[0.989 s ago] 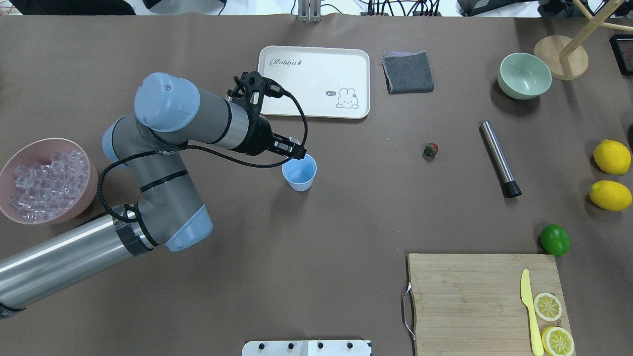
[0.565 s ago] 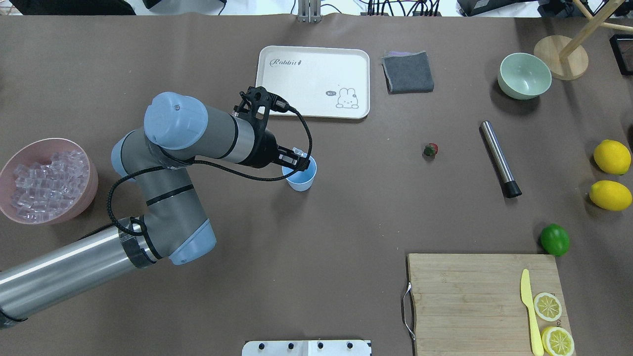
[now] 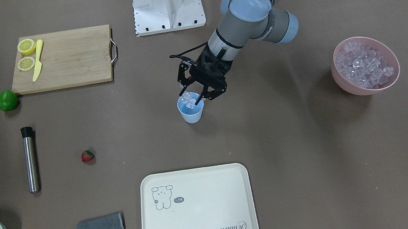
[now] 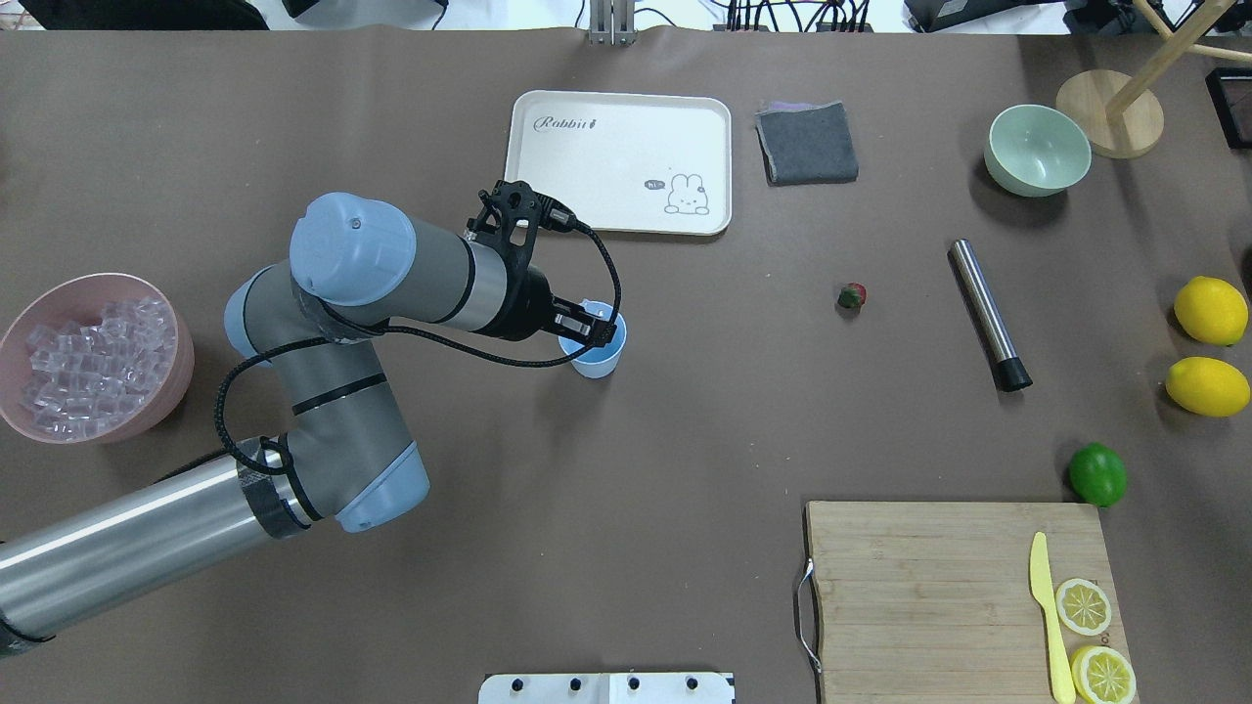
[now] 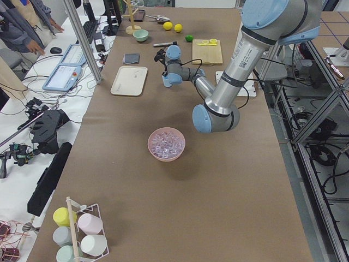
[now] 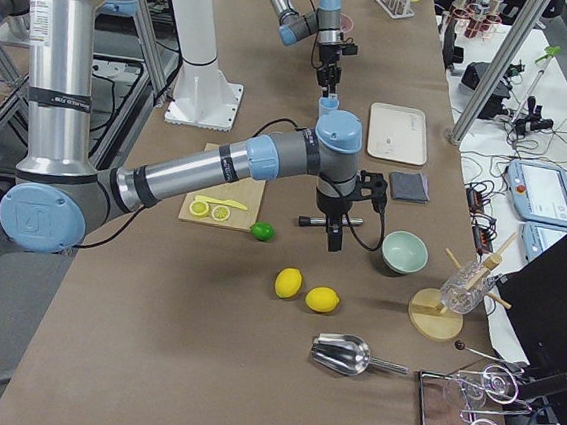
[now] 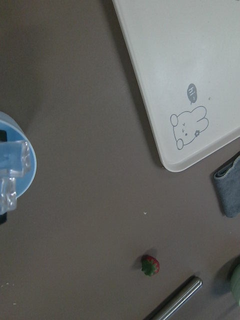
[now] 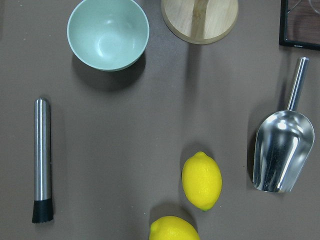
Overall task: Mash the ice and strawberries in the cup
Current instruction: 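Open the left gripper to drop the ice into the cup, then move the left gripper back above the pink ice bowl, then lower the left gripper into the bowl and grasp more ice cubes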
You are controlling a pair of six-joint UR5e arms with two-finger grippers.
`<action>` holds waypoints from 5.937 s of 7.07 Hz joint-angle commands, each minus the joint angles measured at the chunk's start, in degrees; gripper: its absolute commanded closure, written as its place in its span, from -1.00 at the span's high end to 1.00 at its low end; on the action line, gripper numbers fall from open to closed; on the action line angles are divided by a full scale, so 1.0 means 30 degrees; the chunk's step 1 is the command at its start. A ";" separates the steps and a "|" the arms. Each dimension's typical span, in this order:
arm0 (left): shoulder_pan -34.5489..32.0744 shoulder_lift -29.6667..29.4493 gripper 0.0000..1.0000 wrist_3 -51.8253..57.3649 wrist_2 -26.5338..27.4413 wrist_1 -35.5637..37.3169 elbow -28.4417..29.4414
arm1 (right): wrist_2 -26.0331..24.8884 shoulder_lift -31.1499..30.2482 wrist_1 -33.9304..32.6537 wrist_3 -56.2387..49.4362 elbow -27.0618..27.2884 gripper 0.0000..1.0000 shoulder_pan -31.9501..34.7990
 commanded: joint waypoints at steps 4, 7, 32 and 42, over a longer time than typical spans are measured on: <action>-0.0464 -0.0013 0.93 0.0070 -0.0168 -0.0029 -0.0206 | 0.0070 -0.0081 0.0005 0.0000 0.0026 1.00 0.0000; -0.3559 0.1652 0.95 0.0128 -0.3349 0.0058 -0.1874 | 0.0565 -0.0022 -0.0024 0.0030 -0.0119 1.00 0.0000; -1.0164 1.3992 0.45 2.3214 -1.0101 0.0410 -0.1790 | 0.1506 -0.0520 0.0034 -0.0380 -0.0267 1.00 -0.0410; -1.0164 1.3757 -0.86 2.3214 -0.9664 0.1465 -0.1496 | 0.1769 -0.0901 0.0034 -0.0322 0.0172 1.00 -0.0381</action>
